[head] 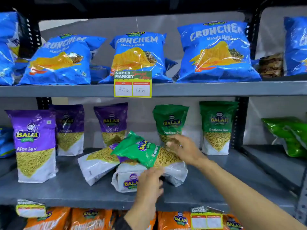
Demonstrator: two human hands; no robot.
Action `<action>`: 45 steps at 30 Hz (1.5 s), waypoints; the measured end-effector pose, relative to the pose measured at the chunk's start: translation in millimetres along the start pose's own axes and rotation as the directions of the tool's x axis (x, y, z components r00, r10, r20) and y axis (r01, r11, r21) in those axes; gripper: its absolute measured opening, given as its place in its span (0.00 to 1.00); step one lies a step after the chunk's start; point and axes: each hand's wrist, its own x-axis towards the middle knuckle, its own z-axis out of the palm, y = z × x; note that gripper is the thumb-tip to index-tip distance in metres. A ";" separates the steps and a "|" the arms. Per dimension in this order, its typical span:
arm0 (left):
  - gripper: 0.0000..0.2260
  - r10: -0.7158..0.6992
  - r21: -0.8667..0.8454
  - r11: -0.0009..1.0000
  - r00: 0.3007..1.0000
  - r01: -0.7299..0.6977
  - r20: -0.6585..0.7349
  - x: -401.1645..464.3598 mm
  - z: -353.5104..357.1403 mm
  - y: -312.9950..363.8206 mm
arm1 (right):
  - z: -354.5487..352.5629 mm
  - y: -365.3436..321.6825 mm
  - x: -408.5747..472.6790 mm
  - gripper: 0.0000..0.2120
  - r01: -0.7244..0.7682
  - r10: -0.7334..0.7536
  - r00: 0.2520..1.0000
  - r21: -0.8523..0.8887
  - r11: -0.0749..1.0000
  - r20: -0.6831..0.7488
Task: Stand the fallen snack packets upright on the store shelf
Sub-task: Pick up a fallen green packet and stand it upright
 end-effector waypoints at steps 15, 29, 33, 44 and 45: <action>0.19 -0.016 -0.099 0.995 0.963 -0.012 -0.267 31.3 59.0 -23.6 | 8.1 39.3 21.0 0.22 -0.468 0.339 0.830 0.224 0.854 0.443; 0.15 0.268 -0.070 0.962 0.961 -0.263 0.071 -44.2 -9.6 -20.9 | -14.9 -32.7 -154.9 0.21 -0.227 0.366 0.926 0.645 0.730 -0.088; 0.15 0.313 -0.044 0.950 0.941 -0.310 0.131 -58.9 -30.8 -36.9 | -5.8 -57.7 -200.1 0.08 -0.213 0.415 0.901 0.700 0.682 -0.130; 0.14 0.286 -0.022 0.958 0.938 -0.287 0.198 -82.6 -52.0 -40.6 | 1.5 -77.4 -237.7 0.09 -0.236 0.499 0.856 0.758 0.608 -0.134; 0.15 0.278 -0.020 0.960 0.939 -0.280 0.203 -82.9 -51.8 -41.3 | 2.0 -76.1 -237.9 0.09 -0.238 0.502 0.854 0.757 0.609 -0.136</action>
